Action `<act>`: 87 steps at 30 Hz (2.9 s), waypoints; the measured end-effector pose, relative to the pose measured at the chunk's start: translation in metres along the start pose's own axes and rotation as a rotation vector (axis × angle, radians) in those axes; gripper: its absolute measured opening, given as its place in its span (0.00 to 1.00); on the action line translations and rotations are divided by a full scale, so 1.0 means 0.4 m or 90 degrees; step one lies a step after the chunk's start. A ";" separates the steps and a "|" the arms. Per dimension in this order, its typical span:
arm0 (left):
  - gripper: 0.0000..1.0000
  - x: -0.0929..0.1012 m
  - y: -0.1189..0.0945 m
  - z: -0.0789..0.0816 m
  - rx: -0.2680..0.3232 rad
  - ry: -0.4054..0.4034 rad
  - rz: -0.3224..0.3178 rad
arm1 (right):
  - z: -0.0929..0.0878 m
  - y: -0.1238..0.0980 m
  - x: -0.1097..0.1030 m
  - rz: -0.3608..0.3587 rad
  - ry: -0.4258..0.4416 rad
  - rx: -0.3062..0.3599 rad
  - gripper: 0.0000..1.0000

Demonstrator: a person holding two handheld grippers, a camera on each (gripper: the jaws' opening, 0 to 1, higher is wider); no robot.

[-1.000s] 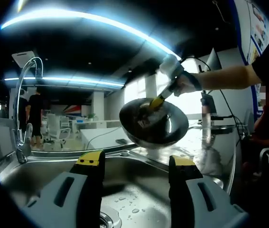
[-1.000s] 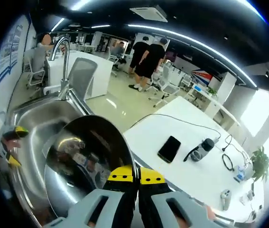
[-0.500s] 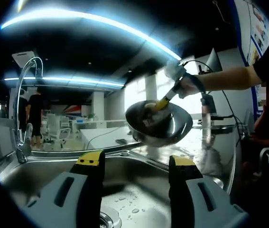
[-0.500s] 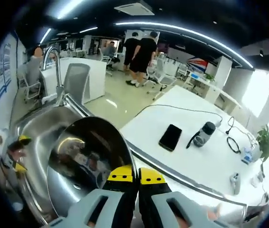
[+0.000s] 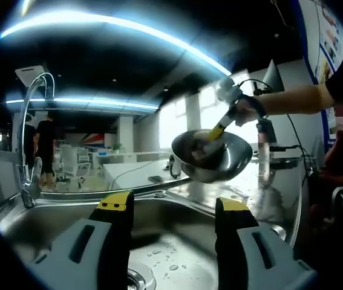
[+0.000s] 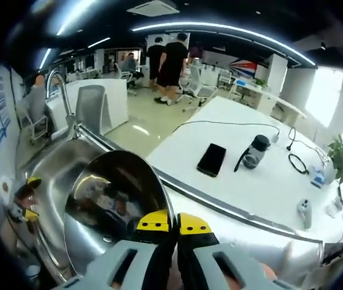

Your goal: Pick up bowl with dirty water move over sink pour dirty water into sink return bowl to place

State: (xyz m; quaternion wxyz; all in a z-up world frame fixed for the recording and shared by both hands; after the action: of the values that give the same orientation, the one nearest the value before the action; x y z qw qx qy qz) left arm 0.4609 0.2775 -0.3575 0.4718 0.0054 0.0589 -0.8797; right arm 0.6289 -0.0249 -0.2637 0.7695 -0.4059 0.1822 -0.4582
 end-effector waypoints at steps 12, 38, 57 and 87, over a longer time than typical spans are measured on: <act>0.53 0.001 -0.001 0.000 0.000 -0.002 0.001 | -0.036 0.006 0.037 0.026 0.051 -0.028 0.00; 0.53 -0.002 0.001 -0.002 -0.004 0.000 0.003 | -0.176 0.010 0.101 0.043 0.106 -0.080 0.00; 0.53 0.001 0.003 -0.004 -0.010 0.002 0.003 | -0.268 0.006 0.120 0.059 0.144 -0.097 0.00; 0.53 0.003 0.004 -0.008 -0.016 0.004 0.002 | -0.324 0.044 0.135 0.079 0.177 -0.084 0.00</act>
State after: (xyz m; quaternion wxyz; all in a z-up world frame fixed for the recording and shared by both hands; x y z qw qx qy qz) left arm 0.4615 0.2761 -0.3608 0.4731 0.0021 0.0717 -0.8781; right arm 0.5817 -0.1258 -0.3511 0.7354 -0.3764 0.3412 -0.4485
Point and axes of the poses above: the point that each gripper's makers call its tool centre point, and the gripper's own axes: y roughly forward along the fingers, x roughly to its right, z roughly out of its top, the point moved 5 cm from there along -y, roughly backward along the fingers, and after that the axes turned 11 degrees about -x, right-handed, at the moved point
